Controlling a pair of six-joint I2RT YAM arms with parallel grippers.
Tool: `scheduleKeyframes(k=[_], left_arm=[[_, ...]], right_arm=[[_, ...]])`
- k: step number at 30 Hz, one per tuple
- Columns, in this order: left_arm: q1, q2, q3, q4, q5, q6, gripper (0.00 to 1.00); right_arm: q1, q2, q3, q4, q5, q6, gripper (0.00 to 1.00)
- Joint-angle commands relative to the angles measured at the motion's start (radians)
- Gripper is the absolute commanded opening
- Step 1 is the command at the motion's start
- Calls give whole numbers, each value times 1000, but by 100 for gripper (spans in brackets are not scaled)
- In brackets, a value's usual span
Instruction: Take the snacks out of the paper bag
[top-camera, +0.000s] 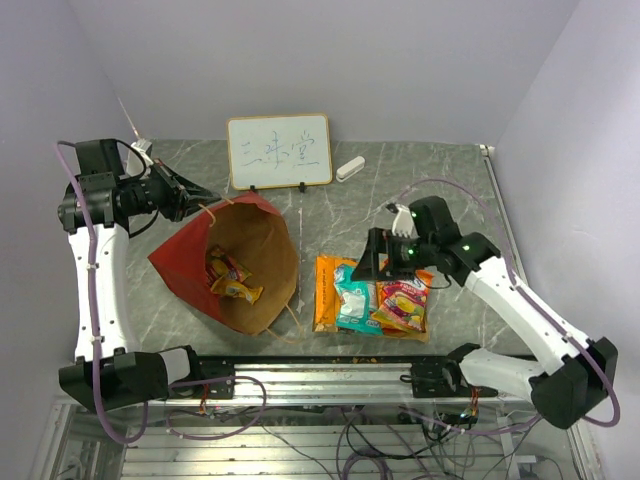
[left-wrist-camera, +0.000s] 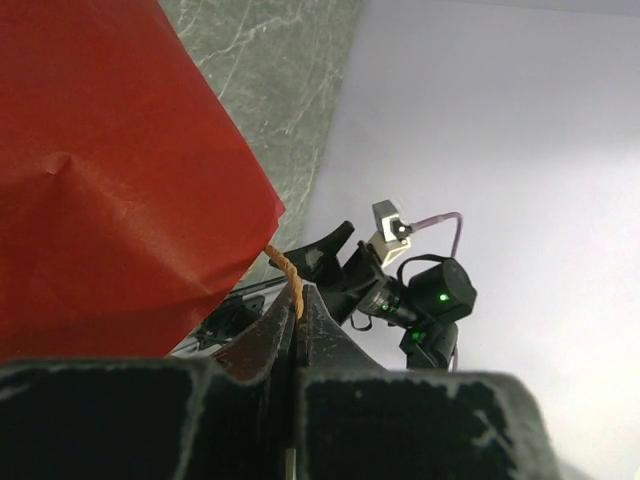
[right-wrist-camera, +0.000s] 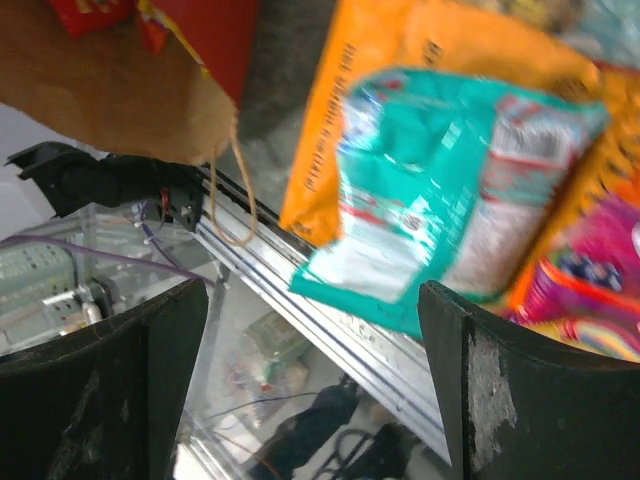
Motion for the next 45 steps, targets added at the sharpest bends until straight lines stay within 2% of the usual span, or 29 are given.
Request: scheduleKeyframes(k=[1, 5, 8, 15, 17, 20, 26, 32, 36, 38, 41, 45], left_arm=[[14, 1, 37, -37, 11, 52, 7], [15, -8, 18, -60, 21, 71, 7], [15, -11, 19, -70, 37, 82, 7], [14, 8, 52, -134, 78, 135, 7], [15, 10, 40, -138, 104, 133, 7], [15, 11, 31, -132, 126, 109, 7], [14, 42, 39, -202, 112, 141, 7], [14, 29, 8, -63, 95, 54, 7], [14, 35, 24, -130, 66, 116, 7], [15, 21, 3, -104, 68, 96, 7], [15, -2, -11, -56, 61, 53, 7], [14, -2, -4, -71, 55, 74, 7]], right_arm=[[137, 79, 87, 248, 70, -45, 86], [336, 214, 180, 420, 251, -160, 84], [439, 306, 213, 569, 292, -260, 83], [584, 378, 51, 1031, 303, -530, 80], [618, 411, 39, 1099, 328, -601, 80], [650, 507, 40, 1145, 303, -686, 76], [722, 680, 119, 1167, 436, -780, 76], [744, 822, 164, 1251, 562, -877, 72], [744, 903, 201, 1256, 609, -951, 68], [739, 917, 191, 1283, 651, -944, 65], [725, 918, 180, 1293, 639, -949, 58], [721, 918, 183, 1287, 533, -980, 38]])
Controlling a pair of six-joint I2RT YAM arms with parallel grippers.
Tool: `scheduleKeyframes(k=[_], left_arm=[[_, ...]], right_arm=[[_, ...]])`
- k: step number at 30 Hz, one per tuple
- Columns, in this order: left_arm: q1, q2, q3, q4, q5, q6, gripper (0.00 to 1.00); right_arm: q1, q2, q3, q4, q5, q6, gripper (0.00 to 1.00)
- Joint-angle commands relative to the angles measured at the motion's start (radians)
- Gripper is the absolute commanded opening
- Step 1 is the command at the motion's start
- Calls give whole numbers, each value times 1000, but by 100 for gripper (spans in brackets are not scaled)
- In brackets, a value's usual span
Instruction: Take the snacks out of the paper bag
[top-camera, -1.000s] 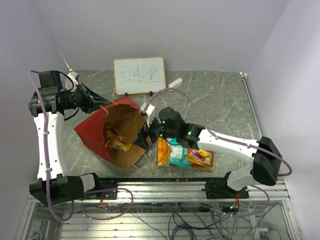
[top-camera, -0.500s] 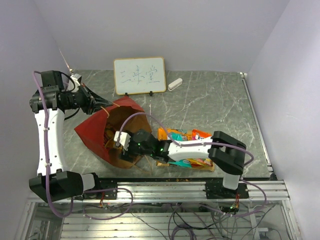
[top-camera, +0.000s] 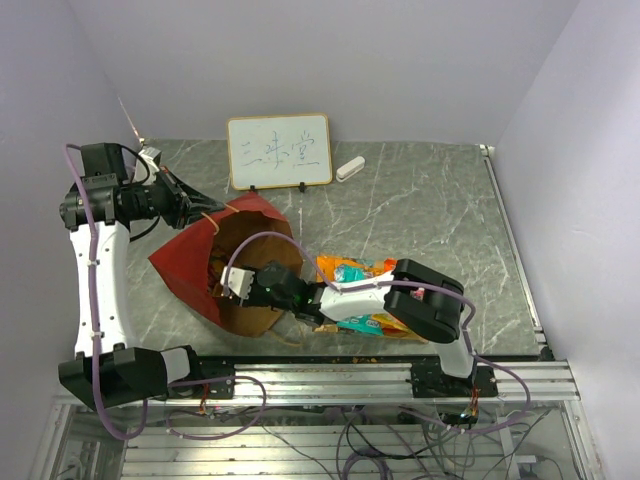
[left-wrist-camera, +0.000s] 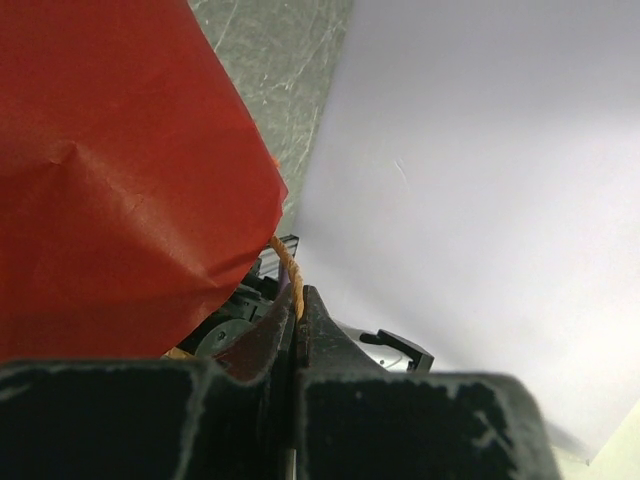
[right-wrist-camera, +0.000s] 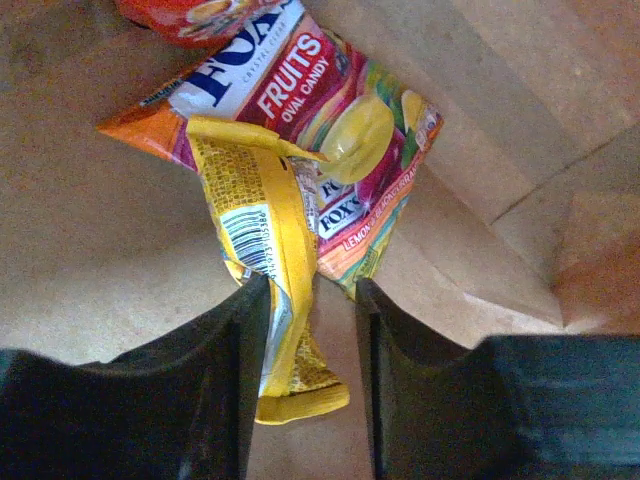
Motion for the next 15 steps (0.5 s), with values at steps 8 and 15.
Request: scheduleKeyframes(k=[8, 15], left_arm=[[15, -43, -21, 87, -20, -26, 7], [14, -58, -44, 112, -15, -48, 7]], right_arm=[[-6, 27, 4, 46, -203, 29, 28], [-7, 16, 19, -9, -201, 16, 14]])
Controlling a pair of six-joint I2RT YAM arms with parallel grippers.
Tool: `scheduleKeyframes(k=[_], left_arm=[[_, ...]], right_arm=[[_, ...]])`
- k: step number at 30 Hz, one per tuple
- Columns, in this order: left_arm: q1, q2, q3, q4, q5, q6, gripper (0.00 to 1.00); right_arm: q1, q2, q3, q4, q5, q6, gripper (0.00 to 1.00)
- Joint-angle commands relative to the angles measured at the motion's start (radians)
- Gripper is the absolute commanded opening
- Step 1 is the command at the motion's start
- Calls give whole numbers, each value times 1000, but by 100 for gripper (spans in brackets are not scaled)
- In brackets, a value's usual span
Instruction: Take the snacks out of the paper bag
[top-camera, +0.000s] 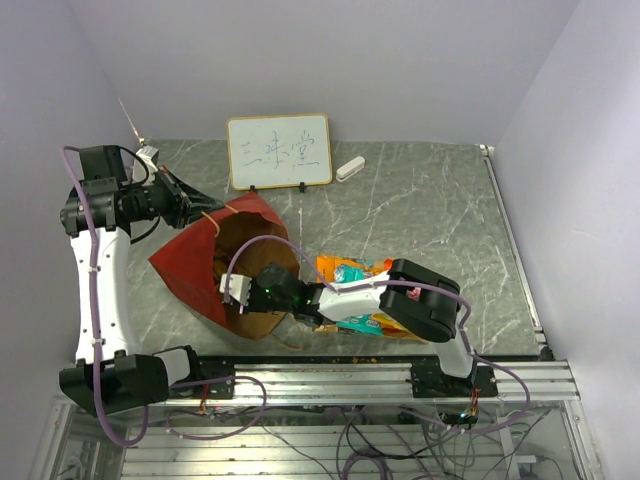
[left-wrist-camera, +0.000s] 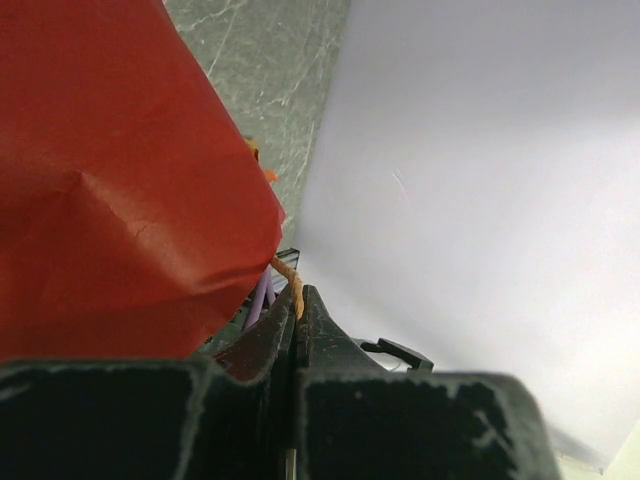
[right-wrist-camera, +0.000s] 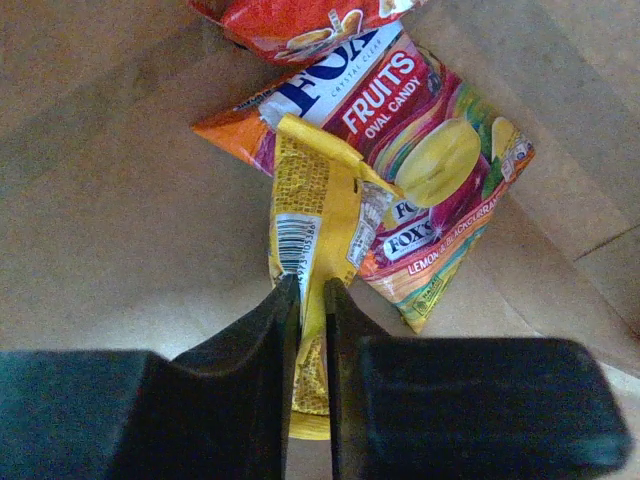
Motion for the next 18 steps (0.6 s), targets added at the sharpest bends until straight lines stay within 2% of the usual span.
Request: scheduleKeyframes(k=[1, 4, 18], left_arm=[[14, -26, -19, 49, -3, -21, 7], [14, -29, -19, 63, -4, -28, 7], [14, -20, -12, 93, -2, -33, 7]], right_arm=[[-2, -14, 24, -43, -37, 9, 10], [-1, -81, 21, -83, -58, 32, 0], [0, -376, -71, -283, 57, 232, 0]])
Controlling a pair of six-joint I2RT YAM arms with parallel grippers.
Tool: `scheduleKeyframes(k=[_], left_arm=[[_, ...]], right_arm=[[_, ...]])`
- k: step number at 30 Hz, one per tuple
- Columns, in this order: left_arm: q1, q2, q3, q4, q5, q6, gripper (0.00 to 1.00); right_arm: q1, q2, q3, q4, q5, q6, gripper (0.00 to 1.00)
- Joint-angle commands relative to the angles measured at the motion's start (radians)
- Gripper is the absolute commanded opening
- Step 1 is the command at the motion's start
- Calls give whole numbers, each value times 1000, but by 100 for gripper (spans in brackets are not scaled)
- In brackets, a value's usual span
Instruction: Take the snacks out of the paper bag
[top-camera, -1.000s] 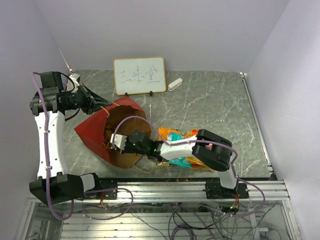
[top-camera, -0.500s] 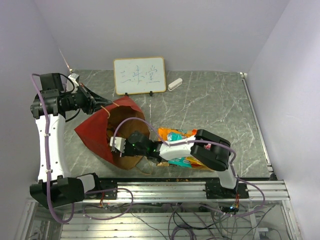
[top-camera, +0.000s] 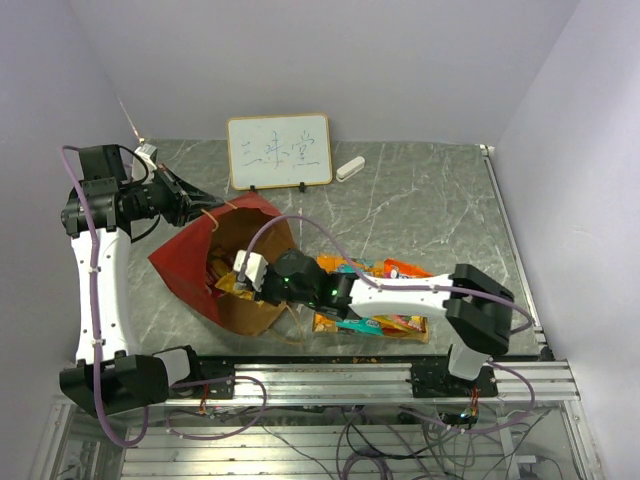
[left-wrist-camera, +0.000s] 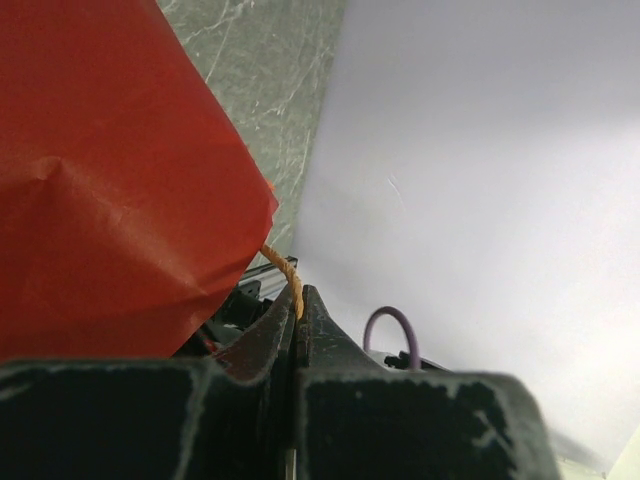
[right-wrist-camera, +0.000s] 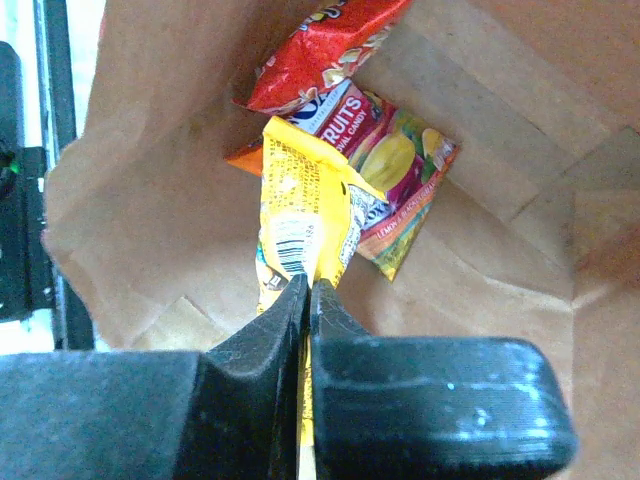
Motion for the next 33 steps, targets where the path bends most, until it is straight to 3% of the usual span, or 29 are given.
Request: scheduleKeyframes(k=[1, 10, 14, 18, 21, 26, 33], left_arm=[[14, -13, 3, 48, 2, -8, 7], [14, -16, -24, 63, -4, -8, 7], [15, -7, -15, 55, -11, 7, 7], [14, 9, 3, 41, -24, 22, 7], [14, 15, 2, 48, -23, 19, 7], [14, 29, 0, 66, -27, 12, 7], [15, 41, 14, 54, -25, 22, 7]], right_arm=[[-1, -120, -41, -107, 56, 100, 0], [-1, -417, -114, -416, 127, 288, 0], [-1, -536, -114, -634, 193, 400, 0], [0, -658, -71, -819, 295, 561, 0], [0, -722, -41, -963, 412, 782, 0], [-1, -725, -9, -1276, 664, 1177, 0], [-1, -611, -31, -1384, 812, 1404, 0]])
